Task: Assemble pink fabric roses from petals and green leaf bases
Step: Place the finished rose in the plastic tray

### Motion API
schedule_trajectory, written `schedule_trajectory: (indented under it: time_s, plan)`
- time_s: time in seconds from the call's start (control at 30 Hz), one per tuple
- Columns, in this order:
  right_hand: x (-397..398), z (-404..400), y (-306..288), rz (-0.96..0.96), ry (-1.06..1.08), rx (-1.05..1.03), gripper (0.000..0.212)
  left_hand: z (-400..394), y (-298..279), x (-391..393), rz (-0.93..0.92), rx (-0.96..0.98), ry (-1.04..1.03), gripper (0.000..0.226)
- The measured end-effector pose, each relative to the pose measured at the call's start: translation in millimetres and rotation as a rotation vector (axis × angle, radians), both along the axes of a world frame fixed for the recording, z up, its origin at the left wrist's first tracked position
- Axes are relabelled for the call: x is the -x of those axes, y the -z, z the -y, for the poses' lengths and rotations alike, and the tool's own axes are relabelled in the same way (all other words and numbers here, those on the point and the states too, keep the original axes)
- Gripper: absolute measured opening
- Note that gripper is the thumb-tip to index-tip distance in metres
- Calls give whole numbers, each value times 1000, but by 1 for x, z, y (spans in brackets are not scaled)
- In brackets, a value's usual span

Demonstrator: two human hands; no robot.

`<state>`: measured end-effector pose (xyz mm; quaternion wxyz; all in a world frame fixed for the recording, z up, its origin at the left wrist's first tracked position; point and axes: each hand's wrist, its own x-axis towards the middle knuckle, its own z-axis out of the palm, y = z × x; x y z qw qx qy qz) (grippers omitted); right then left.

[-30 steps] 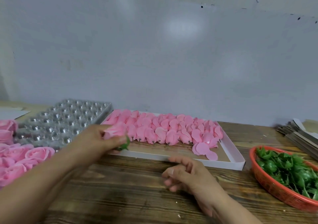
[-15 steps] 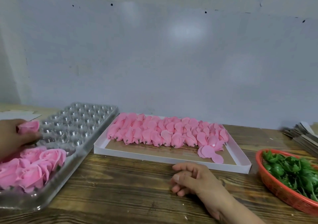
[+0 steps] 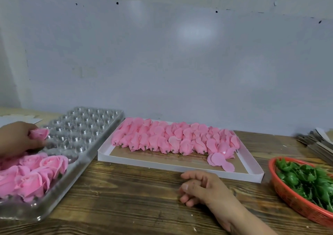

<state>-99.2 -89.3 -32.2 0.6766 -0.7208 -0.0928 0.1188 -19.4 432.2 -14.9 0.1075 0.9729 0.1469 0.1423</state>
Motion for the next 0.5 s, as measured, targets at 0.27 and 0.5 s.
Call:
schedule_trajectory:
  time_s: [0.27, 0.5]
  plan:
    - [0, 1, 1, 4, -14, 5, 22, 24, 0, -4, -185, -121, 32, 15]
    - [-1, 1, 2, 17, -22, 13, 22, 31, -3, -3, -143, -72, 70, 10]
